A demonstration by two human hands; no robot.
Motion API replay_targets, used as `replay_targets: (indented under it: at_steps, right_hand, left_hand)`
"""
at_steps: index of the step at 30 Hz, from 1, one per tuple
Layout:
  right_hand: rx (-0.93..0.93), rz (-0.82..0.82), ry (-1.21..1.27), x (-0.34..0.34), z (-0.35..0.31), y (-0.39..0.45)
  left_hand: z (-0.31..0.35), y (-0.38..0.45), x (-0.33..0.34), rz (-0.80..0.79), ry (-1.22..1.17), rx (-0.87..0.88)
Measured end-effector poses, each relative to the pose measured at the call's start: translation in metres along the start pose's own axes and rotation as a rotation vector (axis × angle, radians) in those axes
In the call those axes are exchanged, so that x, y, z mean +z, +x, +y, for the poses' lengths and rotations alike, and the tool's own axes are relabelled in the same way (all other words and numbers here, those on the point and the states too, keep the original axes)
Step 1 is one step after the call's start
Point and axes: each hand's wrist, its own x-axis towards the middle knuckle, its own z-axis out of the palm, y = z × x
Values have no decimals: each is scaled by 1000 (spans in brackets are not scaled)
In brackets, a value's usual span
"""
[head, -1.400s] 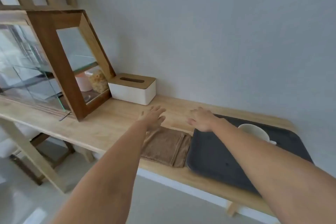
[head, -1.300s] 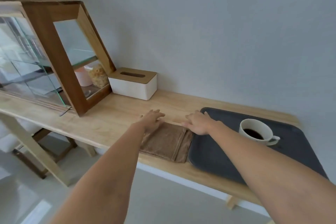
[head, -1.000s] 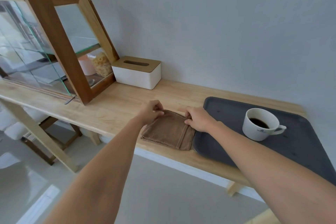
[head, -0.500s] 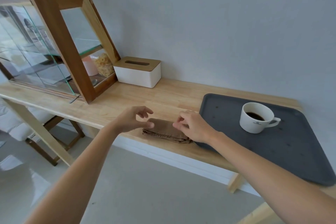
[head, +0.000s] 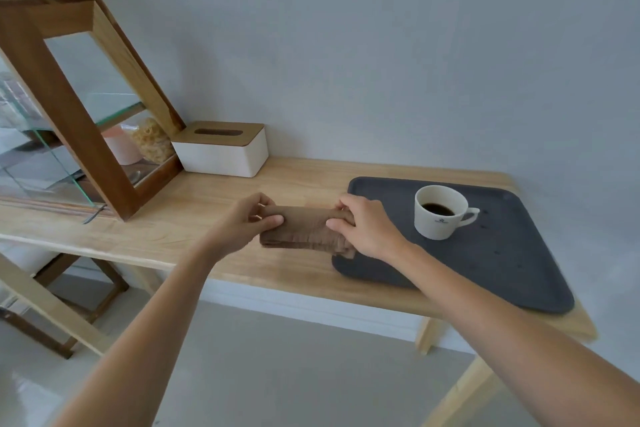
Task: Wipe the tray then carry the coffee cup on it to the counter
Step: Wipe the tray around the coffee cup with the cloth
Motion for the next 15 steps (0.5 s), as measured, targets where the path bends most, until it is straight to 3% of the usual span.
replay_targets:
  at_steps: [5,10,13,15]
  right_hand:
    - [110,85,-135,-51,31,-13]
    - [216,-28,-340,-47,56,-26]
    - [38,-33,-653,-33,68,-30]
    - [-69,-43,-610,-25,74,-30]
  left_hand:
    - [51,26,54,-41,-7,54]
    - [46,40,110,-40,220,9]
    - [32,23,128,39,255,-15]
    - [26,5,137,54,251,-43]
